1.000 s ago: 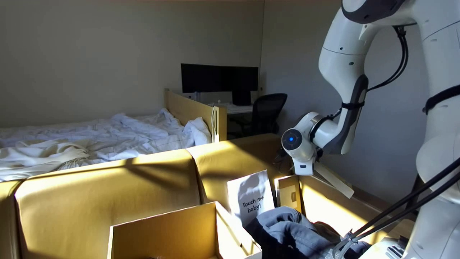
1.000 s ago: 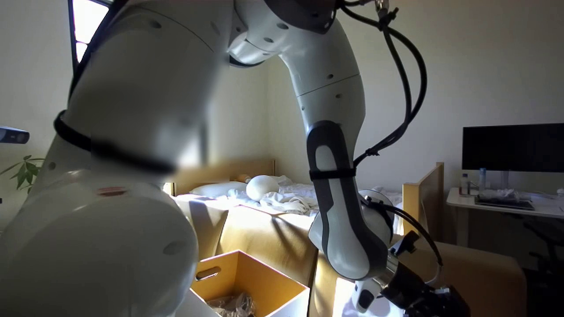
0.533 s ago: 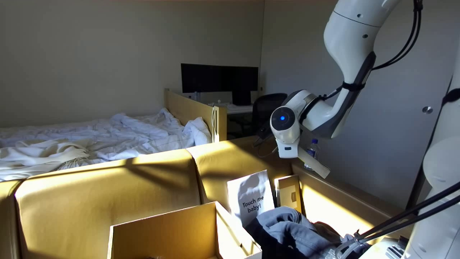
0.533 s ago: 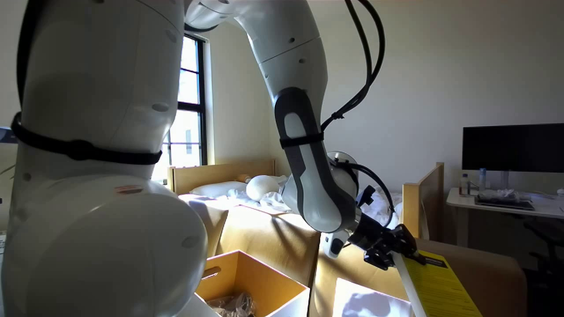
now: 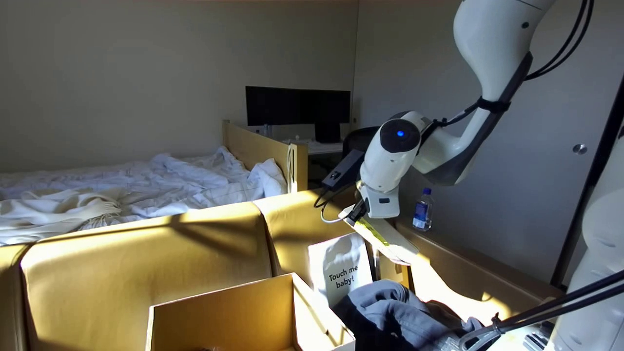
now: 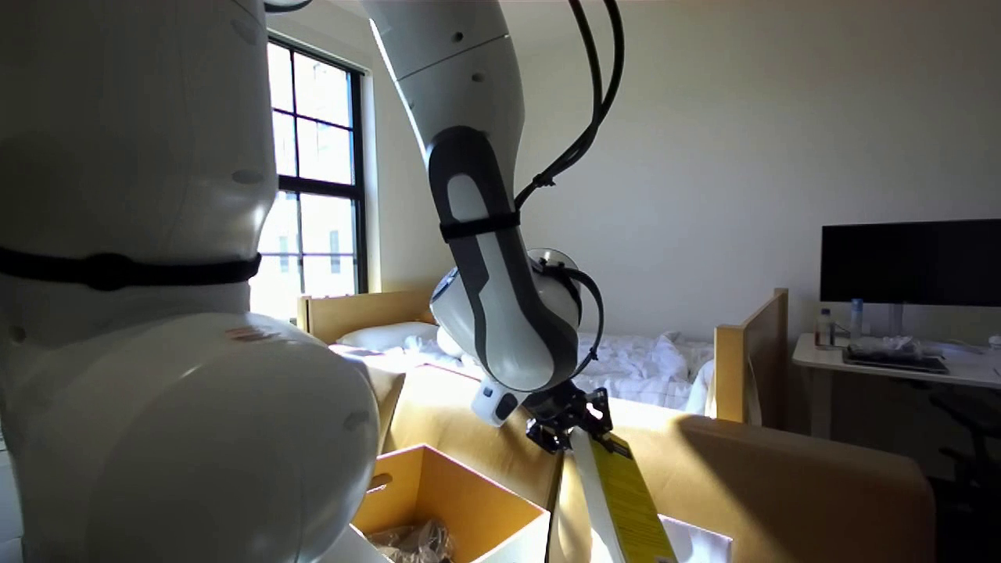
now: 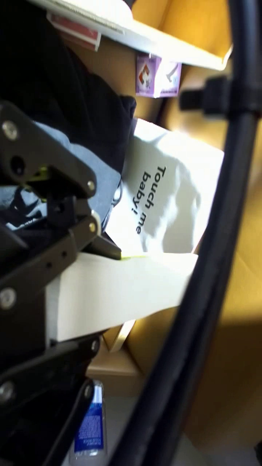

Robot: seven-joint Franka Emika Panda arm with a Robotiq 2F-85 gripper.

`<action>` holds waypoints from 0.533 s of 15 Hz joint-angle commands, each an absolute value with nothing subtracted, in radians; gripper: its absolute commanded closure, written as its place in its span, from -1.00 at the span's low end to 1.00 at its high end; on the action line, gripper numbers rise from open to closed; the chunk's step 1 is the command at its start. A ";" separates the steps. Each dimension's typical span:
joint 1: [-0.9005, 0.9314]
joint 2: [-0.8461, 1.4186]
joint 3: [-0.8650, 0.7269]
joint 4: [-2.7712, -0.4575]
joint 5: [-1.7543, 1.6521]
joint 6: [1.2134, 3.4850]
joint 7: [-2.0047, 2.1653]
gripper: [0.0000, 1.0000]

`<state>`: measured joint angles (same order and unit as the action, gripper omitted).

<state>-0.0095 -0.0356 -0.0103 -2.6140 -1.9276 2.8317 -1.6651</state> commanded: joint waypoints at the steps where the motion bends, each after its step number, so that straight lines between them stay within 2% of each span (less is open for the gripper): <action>1: 0.012 -0.231 0.006 -2.712 -1.911 3.022 -1.732 0.75; 8: 0.108 -0.257 0.149 -2.763 -1.781 3.272 -1.897 0.75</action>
